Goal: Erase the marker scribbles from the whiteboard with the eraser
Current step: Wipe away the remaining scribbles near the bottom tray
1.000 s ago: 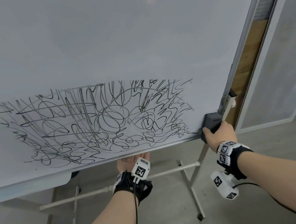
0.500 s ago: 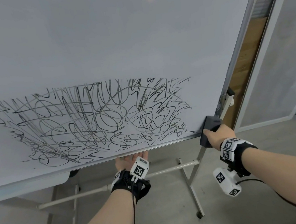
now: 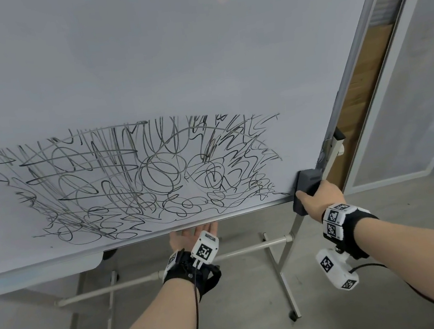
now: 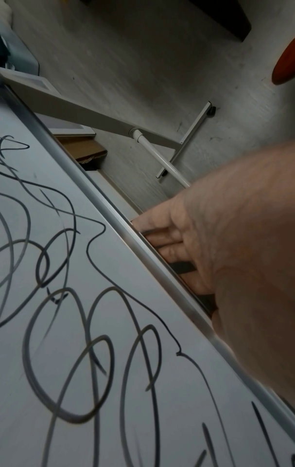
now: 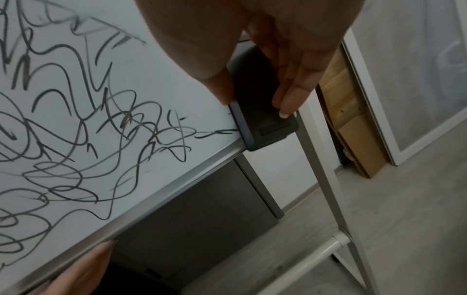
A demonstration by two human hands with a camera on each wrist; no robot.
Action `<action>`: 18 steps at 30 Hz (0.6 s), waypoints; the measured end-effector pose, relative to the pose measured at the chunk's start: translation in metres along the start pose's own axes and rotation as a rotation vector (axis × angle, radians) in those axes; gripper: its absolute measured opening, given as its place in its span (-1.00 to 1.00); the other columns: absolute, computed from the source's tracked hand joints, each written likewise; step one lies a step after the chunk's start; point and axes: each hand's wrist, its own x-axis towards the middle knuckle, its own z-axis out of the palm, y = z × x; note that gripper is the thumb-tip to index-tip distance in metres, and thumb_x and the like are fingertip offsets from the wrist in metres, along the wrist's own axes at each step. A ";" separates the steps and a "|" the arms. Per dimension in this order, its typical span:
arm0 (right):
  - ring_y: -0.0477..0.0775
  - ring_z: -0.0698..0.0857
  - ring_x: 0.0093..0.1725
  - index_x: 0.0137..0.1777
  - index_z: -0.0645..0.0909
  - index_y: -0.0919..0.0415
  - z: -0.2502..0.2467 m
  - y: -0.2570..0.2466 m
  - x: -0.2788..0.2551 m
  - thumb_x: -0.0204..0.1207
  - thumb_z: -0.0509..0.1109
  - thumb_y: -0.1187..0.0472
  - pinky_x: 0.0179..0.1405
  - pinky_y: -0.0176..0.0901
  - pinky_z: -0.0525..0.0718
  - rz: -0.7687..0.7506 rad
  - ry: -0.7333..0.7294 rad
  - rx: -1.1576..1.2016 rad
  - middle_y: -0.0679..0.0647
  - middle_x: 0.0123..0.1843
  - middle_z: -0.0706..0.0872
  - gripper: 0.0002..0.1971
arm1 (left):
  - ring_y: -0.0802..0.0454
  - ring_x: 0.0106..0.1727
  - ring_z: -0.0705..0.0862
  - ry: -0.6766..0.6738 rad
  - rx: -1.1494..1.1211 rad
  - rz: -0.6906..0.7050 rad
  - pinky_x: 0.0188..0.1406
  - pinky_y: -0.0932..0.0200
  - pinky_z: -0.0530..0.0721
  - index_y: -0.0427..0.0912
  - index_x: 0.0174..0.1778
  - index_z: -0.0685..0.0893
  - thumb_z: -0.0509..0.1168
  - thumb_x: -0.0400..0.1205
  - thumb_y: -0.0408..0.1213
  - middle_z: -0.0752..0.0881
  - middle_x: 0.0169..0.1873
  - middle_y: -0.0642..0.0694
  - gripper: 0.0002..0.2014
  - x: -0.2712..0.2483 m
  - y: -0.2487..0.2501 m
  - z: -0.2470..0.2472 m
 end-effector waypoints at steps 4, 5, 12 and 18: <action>0.30 0.67 0.01 0.13 0.57 0.36 -0.005 -0.008 0.002 0.54 0.46 -0.03 -0.01 0.08 0.69 -0.059 0.113 0.093 0.29 0.10 0.66 -0.57 | -0.39 0.39 0.58 0.000 0.018 -0.009 0.37 -0.42 0.54 -0.20 0.18 0.62 0.11 0.73 0.14 0.64 0.30 -0.33 -0.55 0.001 0.002 0.002; 0.32 0.64 0.11 0.19 0.53 0.36 -0.006 -0.010 0.002 0.54 0.45 -0.05 0.11 0.14 0.67 -0.070 0.139 0.106 0.29 0.17 0.62 -0.53 | -0.39 0.39 0.58 0.004 0.020 -0.008 0.35 -0.42 0.55 -0.19 0.20 0.61 0.10 0.73 0.13 0.63 0.32 -0.32 -0.55 0.001 0.002 0.001; 0.25 0.62 -0.15 -0.02 0.58 0.34 0.001 -0.004 -0.001 0.55 0.47 0.03 -0.17 -0.07 0.59 0.007 0.024 0.041 0.30 0.02 0.73 -0.67 | -0.37 0.43 0.55 0.008 0.019 -0.009 0.27 -0.44 0.60 -0.20 0.19 0.58 0.06 0.74 0.15 0.62 0.33 -0.31 -0.53 -0.001 0.002 0.000; 0.26 0.65 0.12 0.19 0.50 0.24 0.010 -0.018 -0.012 0.40 0.59 -0.04 0.08 0.10 0.68 -0.101 0.139 0.084 0.18 0.16 0.61 -0.48 | -0.39 0.39 0.57 0.024 0.010 -0.010 0.36 -0.43 0.54 -0.18 0.17 0.60 0.07 0.74 0.15 0.64 0.28 -0.32 -0.54 -0.002 0.004 0.003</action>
